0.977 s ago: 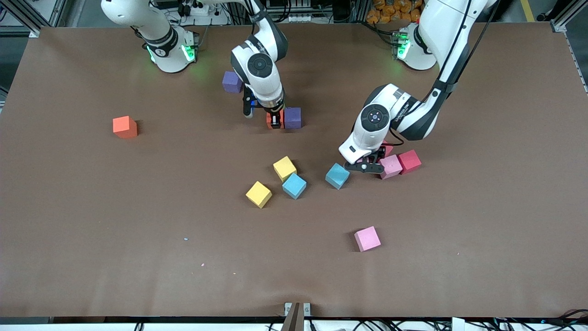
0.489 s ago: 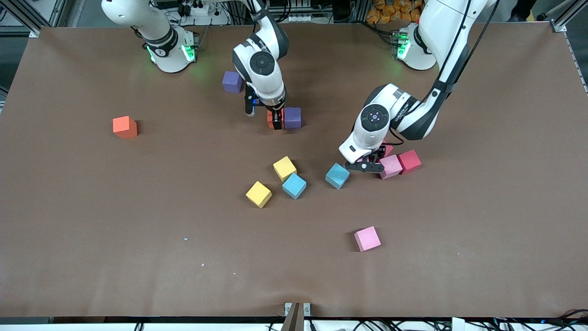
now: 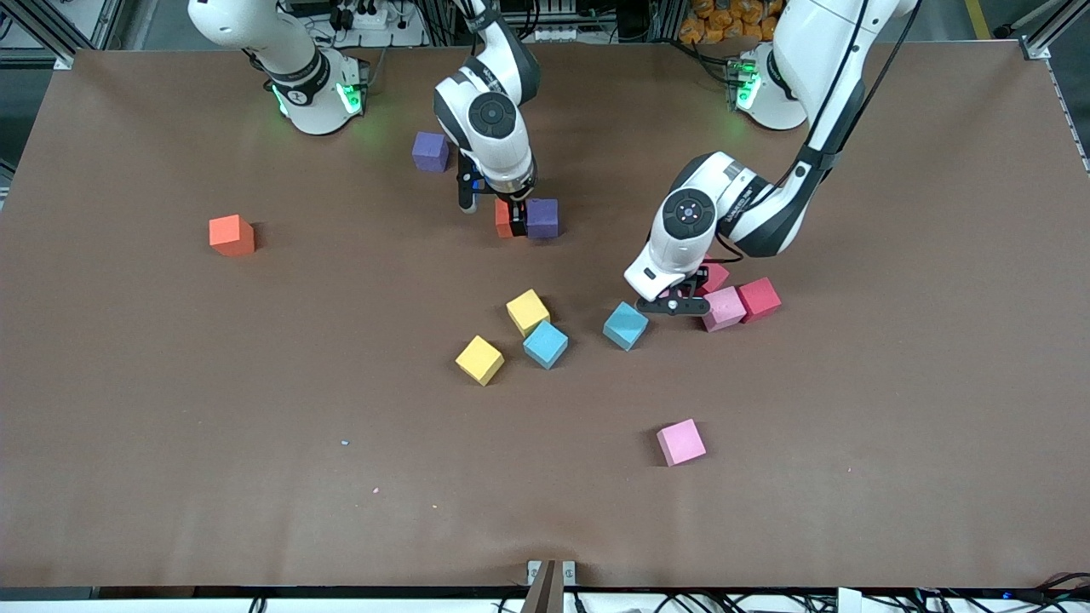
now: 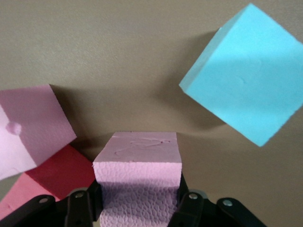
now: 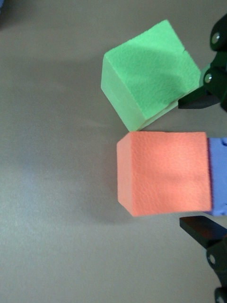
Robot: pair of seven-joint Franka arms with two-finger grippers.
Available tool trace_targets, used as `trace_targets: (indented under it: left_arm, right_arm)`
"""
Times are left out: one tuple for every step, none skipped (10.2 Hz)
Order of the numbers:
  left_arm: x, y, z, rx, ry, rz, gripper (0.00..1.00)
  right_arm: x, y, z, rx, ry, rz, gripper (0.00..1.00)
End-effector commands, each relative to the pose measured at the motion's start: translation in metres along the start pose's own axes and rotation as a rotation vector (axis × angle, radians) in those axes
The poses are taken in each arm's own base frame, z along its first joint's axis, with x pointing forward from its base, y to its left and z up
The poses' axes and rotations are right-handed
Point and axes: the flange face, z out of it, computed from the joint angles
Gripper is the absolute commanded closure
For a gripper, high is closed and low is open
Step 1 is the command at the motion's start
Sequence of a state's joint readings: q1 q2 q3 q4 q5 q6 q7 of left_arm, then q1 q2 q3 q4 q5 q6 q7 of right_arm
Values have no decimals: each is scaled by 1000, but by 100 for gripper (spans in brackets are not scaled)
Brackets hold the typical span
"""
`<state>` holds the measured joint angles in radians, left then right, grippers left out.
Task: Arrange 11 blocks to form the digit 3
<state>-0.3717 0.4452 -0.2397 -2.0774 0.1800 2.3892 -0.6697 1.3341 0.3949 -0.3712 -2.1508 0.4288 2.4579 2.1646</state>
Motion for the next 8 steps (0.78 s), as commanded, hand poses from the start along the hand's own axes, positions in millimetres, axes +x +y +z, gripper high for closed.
trace_targets:
  left_arm:
    - [-7, -2, -20, 19, 9, -35, 100]
    - [-6, -6, -34, 32, 11, -87, 100]
    - [-7, -7, -48, 37, 14, -116, 100]
    - [-9, -9, -59, 30, 4, -209, 100]
    - [-10, -9, -69, 18, 7, -270, 100]
    - [-16, -5, -75, 17, -2, -326, 100]
    - [-24, 6, -81, -5, -14, -440, 100]
    - [-33, 19, -83, -13, -20, -549, 100]
  right_arm:
    - [0, -3, -21, -19, 9, 2, 0]
    - [2, -12, -31, -29, 13, 17, 0]
    - [5, -18, -37, -38, 20, 25, 0]
    - [4, -16, -48, -27, 24, -6, 0]
    - [5, -11, -55, -27, 77, -110, 0]
    - [10, -8, -66, -30, 84, -204, 0]
    - [21, 2, -79, -56, 60, -350, 0]
    - [36, 12, -94, -67, 24, -463, 0]
